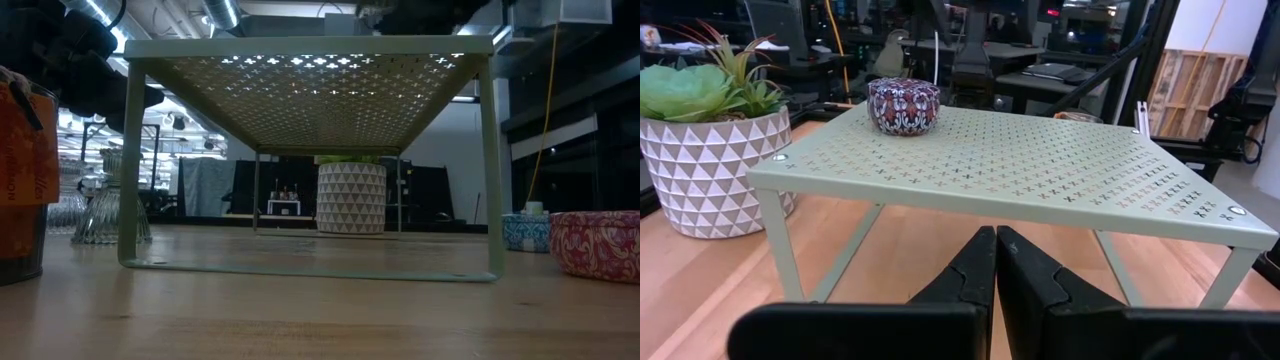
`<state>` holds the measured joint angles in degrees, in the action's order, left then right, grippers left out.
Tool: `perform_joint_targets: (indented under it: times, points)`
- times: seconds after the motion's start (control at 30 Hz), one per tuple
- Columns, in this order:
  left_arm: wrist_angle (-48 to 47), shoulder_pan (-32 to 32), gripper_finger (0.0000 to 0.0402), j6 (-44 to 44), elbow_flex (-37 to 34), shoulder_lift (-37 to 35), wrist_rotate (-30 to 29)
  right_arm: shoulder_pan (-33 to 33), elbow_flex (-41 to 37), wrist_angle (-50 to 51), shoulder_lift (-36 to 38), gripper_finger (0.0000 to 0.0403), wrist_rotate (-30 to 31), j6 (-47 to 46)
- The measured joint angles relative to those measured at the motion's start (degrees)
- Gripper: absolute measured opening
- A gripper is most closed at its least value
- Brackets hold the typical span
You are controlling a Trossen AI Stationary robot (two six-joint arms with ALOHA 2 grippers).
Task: Pick & Place candle stick holders
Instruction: Put the blue patterned scented candle on the shelf
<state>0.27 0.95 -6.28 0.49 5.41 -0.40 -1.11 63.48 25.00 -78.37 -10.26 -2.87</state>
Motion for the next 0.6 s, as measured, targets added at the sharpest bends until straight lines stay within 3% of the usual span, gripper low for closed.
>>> perform_joint_targets:
  times: [0.23,0.47,0.6]
  points:
    - [0.0,0.0,0.0006,0.0,0.0,0.0,0.0,3.2,0.0,11.3,0.0,0.038,-0.1,-5.3]
    - [0.0,0.0,0.0006,0.0,0.0,0.0,0.0,7.5,0.0,15.0,1.5,0.0381,0.0,-8.3]
    - [0.0,0.0,0.0006,0.0,0.0,0.0,0.0,10.0,0.0,19.4,1.9,0.0381,3.9,-10.8]
